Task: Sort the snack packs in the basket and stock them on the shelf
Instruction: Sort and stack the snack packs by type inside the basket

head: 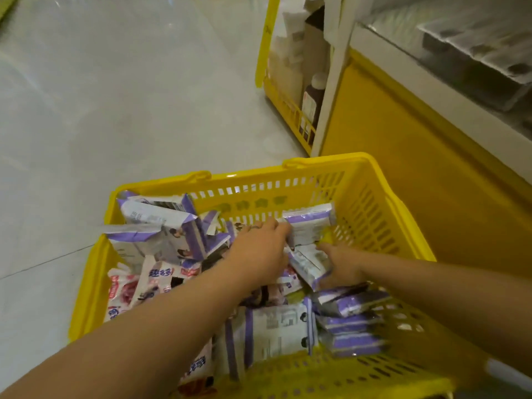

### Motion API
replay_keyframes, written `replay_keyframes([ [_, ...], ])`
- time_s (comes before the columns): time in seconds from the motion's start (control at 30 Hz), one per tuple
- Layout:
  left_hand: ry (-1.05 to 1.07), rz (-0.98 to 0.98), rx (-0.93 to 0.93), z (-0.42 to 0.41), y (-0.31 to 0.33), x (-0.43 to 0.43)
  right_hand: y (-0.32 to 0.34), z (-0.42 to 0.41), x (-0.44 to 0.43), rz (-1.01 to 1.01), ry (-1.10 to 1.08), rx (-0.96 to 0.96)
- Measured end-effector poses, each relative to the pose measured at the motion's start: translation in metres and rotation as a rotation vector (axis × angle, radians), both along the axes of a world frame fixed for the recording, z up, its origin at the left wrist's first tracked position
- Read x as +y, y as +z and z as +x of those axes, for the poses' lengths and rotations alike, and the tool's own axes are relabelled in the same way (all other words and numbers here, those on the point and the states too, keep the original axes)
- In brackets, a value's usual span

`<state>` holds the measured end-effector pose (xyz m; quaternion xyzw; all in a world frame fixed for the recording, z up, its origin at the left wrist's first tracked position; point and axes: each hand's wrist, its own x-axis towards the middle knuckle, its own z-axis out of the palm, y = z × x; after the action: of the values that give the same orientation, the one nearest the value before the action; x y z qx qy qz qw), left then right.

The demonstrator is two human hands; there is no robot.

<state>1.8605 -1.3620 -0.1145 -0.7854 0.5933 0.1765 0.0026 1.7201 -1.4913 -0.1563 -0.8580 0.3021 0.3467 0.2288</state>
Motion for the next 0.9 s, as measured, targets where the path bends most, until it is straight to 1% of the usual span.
replay_keyframes([
  [0.07,0.149,-0.030,0.058,0.004,-0.013,-0.019,-0.008,0.004,0.001,0.040,-0.023,0.011],
  [0.17,0.259,-0.131,0.188,0.007,-0.029,-0.044,-0.016,0.006,0.002,0.037,-0.012,-0.010],
  [0.2,0.258,-0.155,0.216,0.007,-0.033,-0.051,-0.018,0.006,0.002,0.031,-0.010,-0.019],
  [0.27,0.224,-0.134,0.196,0.006,-0.039,-0.063,-0.020,0.008,0.000,0.053,-0.011,-0.006],
  [0.33,0.221,-0.072,0.204,0.007,-0.042,-0.067,-0.021,0.008,0.001,0.120,-0.042,0.037],
  [0.4,0.234,-0.061,0.244,0.006,-0.045,-0.065,-0.023,0.008,0.003,0.196,-0.116,0.037],
  [0.53,0.263,-0.151,0.277,0.005,-0.052,-0.053,-0.024,0.007,0.001,0.262,-0.229,-0.057],
  [0.67,0.340,-0.198,0.371,0.009,-0.058,-0.043,-0.011,0.006,-0.007,0.385,-0.498,-0.237],
  [0.7,0.358,-0.203,0.382,0.009,-0.059,-0.041,-0.005,0.005,-0.009,0.395,-0.527,-0.273],
  [0.77,0.372,-0.210,0.388,0.009,-0.060,-0.038,0.004,0.004,-0.011,0.374,-0.485,-0.287],
  [0.8,0.368,-0.211,0.391,0.008,-0.060,-0.038,0.009,0.005,-0.009,0.321,-0.410,-0.265],
  [0.87,0.359,-0.204,0.404,0.007,-0.059,-0.038,0.018,0.005,-0.005,0.130,-0.197,-0.242],
  [0.9,0.353,-0.198,0.411,0.006,-0.059,-0.038,0.022,0.005,-0.003,0.021,-0.089,-0.261],
])
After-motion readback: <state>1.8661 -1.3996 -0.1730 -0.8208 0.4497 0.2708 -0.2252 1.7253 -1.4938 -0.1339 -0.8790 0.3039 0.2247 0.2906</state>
